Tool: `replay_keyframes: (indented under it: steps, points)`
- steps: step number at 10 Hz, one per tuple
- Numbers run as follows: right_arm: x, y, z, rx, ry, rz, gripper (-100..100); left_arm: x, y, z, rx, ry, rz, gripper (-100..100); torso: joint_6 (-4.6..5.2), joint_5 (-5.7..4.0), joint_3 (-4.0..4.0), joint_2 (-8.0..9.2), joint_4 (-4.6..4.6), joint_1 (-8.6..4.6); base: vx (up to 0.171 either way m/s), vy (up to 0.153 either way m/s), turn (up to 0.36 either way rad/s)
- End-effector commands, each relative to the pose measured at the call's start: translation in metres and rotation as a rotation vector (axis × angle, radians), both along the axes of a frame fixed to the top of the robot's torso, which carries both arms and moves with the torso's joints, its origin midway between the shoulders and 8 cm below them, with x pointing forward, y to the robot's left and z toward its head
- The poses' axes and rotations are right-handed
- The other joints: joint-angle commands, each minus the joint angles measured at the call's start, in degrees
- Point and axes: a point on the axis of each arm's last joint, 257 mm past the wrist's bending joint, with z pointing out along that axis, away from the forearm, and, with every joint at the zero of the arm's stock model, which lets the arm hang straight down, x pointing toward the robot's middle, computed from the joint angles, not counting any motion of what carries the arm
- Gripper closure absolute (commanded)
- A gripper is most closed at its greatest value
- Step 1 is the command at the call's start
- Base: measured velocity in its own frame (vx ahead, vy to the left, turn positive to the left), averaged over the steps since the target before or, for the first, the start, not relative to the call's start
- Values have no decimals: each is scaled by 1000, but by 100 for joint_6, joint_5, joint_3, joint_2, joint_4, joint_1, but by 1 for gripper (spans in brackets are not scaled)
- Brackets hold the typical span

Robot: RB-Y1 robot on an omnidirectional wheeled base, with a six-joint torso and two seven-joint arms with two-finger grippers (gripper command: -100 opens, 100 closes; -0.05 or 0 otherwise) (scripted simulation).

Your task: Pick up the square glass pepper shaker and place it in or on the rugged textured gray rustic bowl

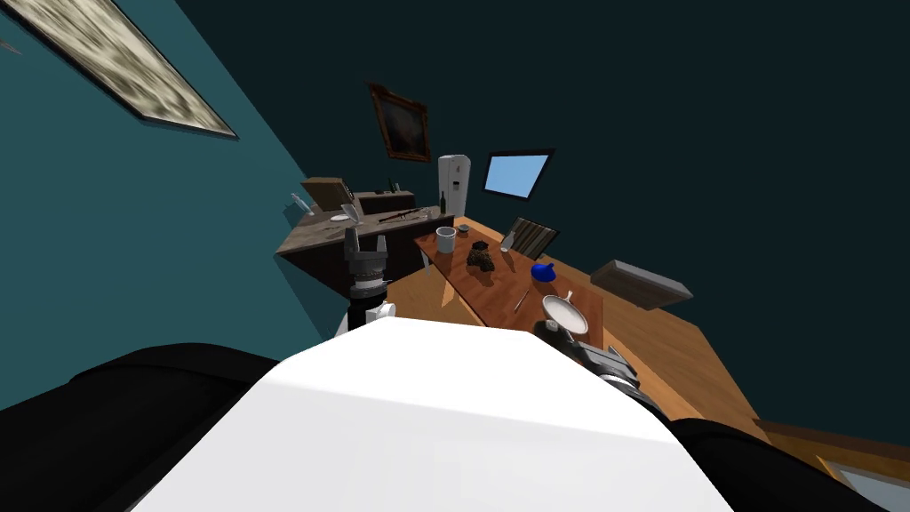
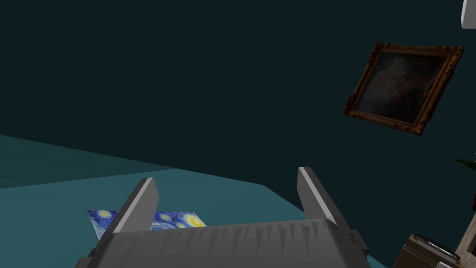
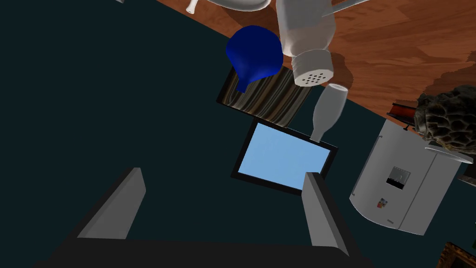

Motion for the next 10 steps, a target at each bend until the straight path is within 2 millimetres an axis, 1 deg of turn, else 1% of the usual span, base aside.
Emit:
replay_keyframes:
  steps: [1, 2, 4, 5, 10]
  points:
    - [-1, 11, 8, 1, -2, 8, -100, 0, 0, 0, 0, 0, 0, 0, 0, 0, 0, 0, 0, 0, 42, -38, -135]
    - [5, 16, 15, -16, -7, 30, -100, 0, 0, 0, 0, 0, 0, 0, 4, 1, 0, 0, 0, 1, 36, -34, -74]
    - [4, 14, 13, -17, -4, 29, -100, 0, 0, 0, 0, 0, 0, 0, 0, 1, 4, 8, 2, 6, 8, -7, 9]
    - [5, 15, 13, -20, -3, 31, 0, 0, 0, 0, 0, 0, 0, 0, 0, 2, 7, 12, 3, 10, 0, 0, 0]
    - [5, 15, 13, -19, -3, 30, 0, 0, 0, 0, 0, 0, 0, 0, 0, 3, 10, 17, 4, 12, 0, 0, 0]
